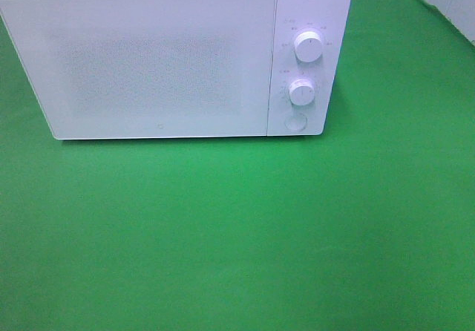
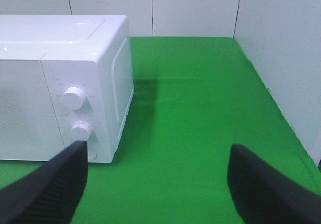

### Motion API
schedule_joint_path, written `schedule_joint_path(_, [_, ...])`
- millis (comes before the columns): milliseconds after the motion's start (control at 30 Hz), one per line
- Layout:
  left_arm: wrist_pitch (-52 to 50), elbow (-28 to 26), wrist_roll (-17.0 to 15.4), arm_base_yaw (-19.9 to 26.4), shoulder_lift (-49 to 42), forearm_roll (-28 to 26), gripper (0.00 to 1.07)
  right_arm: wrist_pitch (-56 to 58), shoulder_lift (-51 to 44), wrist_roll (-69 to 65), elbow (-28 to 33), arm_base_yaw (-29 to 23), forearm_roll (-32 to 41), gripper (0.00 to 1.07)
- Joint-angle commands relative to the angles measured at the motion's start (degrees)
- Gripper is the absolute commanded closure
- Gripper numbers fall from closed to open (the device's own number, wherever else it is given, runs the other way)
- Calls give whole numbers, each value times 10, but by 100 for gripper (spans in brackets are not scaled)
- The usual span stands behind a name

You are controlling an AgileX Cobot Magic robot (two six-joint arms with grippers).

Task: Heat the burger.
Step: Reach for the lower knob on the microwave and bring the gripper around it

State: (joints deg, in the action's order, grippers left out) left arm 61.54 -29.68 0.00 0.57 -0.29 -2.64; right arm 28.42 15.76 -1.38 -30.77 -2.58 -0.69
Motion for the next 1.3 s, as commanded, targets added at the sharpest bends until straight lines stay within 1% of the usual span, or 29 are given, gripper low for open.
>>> schedule_joint_path(33, [-3, 2, 0, -3, -4, -5, 7, -23, 32, 0, -4, 2, -6, 33])
schedule_joint_path(67, [-3, 2, 0, -3, -4, -5, 7, -33, 58, 0, -4, 2, -6, 33])
schedule_joint_path(100, [-3, 2, 0, -3, -4, -5, 7, -33, 58, 0, -4, 2, -6, 33])
schedule_joint_path(133, [-3, 2, 0, -3, -4, -5, 7, -45, 85, 0, -4, 2, -6, 33])
schedule_joint_path(167, [-3, 2, 0, -3, -4, -5, 7, -45, 85, 0, -4, 2, -6, 33])
schedule_joint_path(233, [-3, 2, 0, -3, -4, -5, 7, -64, 117, 0, -4, 2, -6, 33])
schedule_joint_path(400, [-3, 2, 0, -3, -4, -5, 7, -102, 151, -17, -4, 2, -2, 33])
schedule_joint_path(533, [-3, 2, 0, -3, -4, -5, 7, -166, 193, -31, -4, 2, -3, 33])
schedule_joint_path(567, [-3, 2, 0, -3, -4, -5, 7, -166, 193, -31, -4, 2, -3, 33])
schedule_joint_path(600, [-3, 2, 0, -3, -4, -5, 7, -198, 205, -33, 1, 2, -2, 33])
schedule_joint_path(633, [-3, 2, 0, -3, -4, -5, 7, -198, 205, -33, 1, 2, -2, 33])
schedule_joint_path(667, [-3, 2, 0, -3, -4, -5, 7, -233, 214, -37, 12, 2, -2, 33])
schedule_joint_path(700, [-3, 2, 0, -3, -4, -5, 7, -233, 214, -37, 12, 2, -2, 33])
schedule_joint_path(733, [-3, 2, 0, -3, -4, -5, 7, -276, 226, -37, 32, 2, -3, 33])
schedule_joint_path(767, [-3, 2, 0, -3, -4, -5, 7, -276, 226, -37, 32, 2, -3, 33])
schedule_joint_path(800, [-3, 2, 0, -3, -4, -5, 7, -326, 240, -38, 55, 2, -2, 33])
schedule_joint_path(900, [-3, 2, 0, -3, -4, -5, 7, -347, 246, -44, 65, 2, -2, 33])
schedule_joint_path(933, [-3, 2, 0, -3, -4, -5, 7, -385, 260, -55, 83, 2, -2, 33])
schedule_joint_path(967, [-3, 2, 0, -3, -4, -5, 7, -385, 260, -55, 83, 2, -2, 33])
schedule_joint_path(1033, [-3, 2, 0, -3, -4, -5, 7, -453, 285, -71, 119, 2, 3, 33])
schedule_joint_path(1067, [-3, 2, 0, -3, -4, -5, 7, -453, 285, -71, 119, 2, 3, 33])
schedule_joint_path(1100, [-3, 2, 0, -3, -4, -5, 7, -482, 295, -71, 138, 2, 18, 33])
schedule_joint_path(1133, [-3, 2, 0, -3, -4, -5, 7, -482, 295, -71, 138, 2, 18, 33])
schedule_joint_path(1167, [-3, 2, 0, -3, -4, -5, 7, -517, 307, -71, 157, 2, 42, 33])
schedule_joint_path(1233, [-3, 2, 0, -3, -4, -5, 7, -539, 312, -70, 168, 2, 56, 33])
schedule_joint_path(1267, [-3, 2, 0, -3, -4, -5, 7, -582, 325, -64, 189, 2, 70, 33])
schedule_joint_path(1300, [-3, 2, 0, -3, -4, -5, 7, -582, 325, -64, 189, 2, 70, 33])
